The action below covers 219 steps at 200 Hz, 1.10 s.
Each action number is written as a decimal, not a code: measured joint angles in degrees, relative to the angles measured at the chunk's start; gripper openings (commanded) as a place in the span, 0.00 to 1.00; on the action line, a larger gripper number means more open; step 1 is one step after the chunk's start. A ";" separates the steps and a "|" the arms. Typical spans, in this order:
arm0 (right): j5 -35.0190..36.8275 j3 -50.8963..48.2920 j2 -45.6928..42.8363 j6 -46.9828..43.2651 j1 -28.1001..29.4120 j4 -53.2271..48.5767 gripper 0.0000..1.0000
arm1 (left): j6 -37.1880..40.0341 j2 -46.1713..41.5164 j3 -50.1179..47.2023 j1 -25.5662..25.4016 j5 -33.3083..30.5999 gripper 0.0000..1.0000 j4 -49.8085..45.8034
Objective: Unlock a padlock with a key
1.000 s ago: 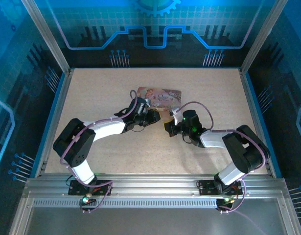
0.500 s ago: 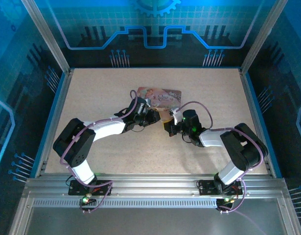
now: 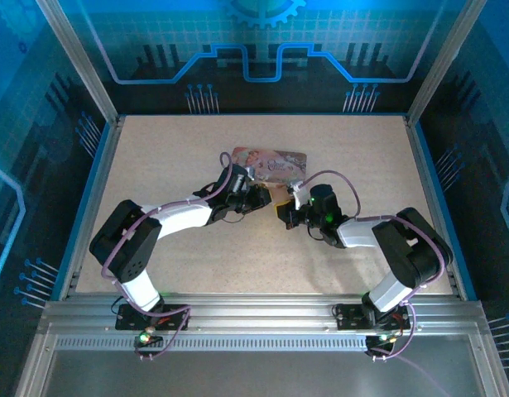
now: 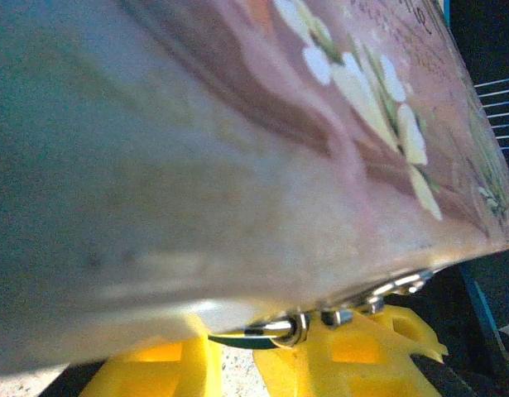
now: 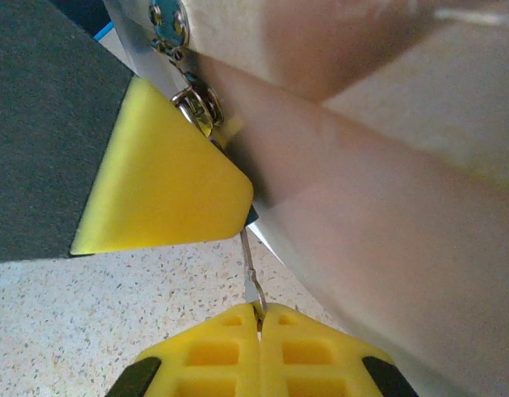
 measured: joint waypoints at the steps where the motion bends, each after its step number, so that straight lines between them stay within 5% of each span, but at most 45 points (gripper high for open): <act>1: -0.02 -0.02 0.02 0.00 -0.02 0.00 0.00 | 0.00 0.00 0.00 0.00 0.00 0.17 0.00; 219: -1.31 -1.31 1.16 -0.74 -0.24 1.49 0.00 | 0.04 0.00 0.00 -0.02 -0.04 0.17 -0.04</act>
